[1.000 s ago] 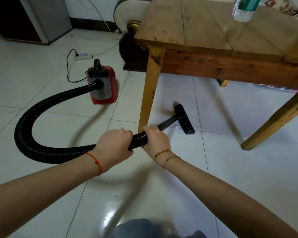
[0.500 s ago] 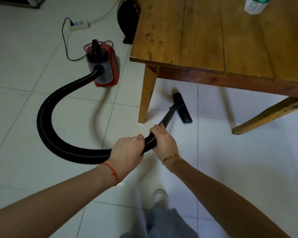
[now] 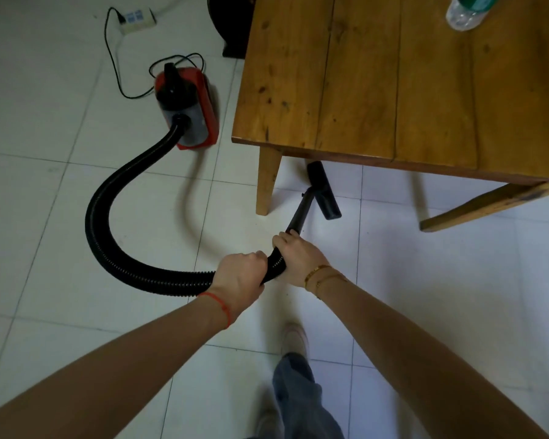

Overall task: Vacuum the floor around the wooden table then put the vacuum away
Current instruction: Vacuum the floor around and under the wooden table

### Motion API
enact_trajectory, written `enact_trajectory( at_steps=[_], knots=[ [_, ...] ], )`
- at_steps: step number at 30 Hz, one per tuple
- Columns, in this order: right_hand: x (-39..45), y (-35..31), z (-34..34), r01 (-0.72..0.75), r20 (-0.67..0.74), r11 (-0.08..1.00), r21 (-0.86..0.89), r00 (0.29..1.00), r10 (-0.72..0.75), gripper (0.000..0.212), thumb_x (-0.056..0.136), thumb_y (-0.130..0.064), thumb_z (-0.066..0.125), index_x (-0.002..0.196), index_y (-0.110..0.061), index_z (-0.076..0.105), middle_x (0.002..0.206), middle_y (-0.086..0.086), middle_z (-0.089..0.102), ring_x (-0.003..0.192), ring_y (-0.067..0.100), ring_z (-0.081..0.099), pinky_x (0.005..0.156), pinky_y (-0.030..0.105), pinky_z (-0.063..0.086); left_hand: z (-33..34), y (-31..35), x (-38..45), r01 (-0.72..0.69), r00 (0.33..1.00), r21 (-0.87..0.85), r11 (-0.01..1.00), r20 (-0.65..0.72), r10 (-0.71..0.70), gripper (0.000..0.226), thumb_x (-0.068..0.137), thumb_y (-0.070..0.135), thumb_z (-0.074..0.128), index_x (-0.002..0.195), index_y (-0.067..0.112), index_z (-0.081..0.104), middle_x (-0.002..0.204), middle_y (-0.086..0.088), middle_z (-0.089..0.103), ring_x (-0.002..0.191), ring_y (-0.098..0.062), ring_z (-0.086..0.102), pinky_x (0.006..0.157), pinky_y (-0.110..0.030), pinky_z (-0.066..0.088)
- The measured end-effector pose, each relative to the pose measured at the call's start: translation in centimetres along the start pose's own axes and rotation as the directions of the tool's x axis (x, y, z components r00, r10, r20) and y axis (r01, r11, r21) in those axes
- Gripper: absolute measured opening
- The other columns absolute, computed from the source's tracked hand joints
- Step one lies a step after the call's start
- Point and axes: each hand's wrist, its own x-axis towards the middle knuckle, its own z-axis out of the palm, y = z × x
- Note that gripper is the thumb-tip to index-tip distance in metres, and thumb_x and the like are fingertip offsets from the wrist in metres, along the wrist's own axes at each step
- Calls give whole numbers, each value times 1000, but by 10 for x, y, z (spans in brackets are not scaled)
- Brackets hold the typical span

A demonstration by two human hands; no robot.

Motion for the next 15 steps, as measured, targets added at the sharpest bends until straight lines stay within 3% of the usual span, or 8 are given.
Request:
enact_trajectory(
  at_steps=[3,6,11,15],
  knots=[
    [-15,14,-11,-42,59,998,-35,997,44,58,79,-39,67,124,-11,44,142,13,39,138,32,30,91,45,52,-15,17,6,-51,998,27,998,28,51,18,87,20,56,103,12,52,94,-3,67,82,-23,66,60,-28,37],
    [-30,25,-19,-85,32,996,-37,996,86,60,81,-37,67,131,-14,43,151,15,28,142,33,27,93,44,51,-29,30,11,-91,995,37,995,42,89,19,87,19,56,105,11,53,96,-4,67,84,-23,66,60,-28,36],
    [-44,21,-23,-186,-23,973,135,981,191,45,83,-25,66,122,-9,50,126,15,46,121,31,46,86,41,52,-44,36,17,-173,982,58,983,88,168,21,88,18,56,107,10,54,100,-5,65,87,-24,65,62,-28,37],
    [-47,-1,-19,-256,-11,942,217,964,264,35,85,-16,63,117,-7,52,119,16,48,113,33,49,83,39,51,-45,21,11,-223,970,62,973,115,215,20,88,20,56,106,11,55,100,-5,65,86,-23,64,63,-28,37]
  ],
)
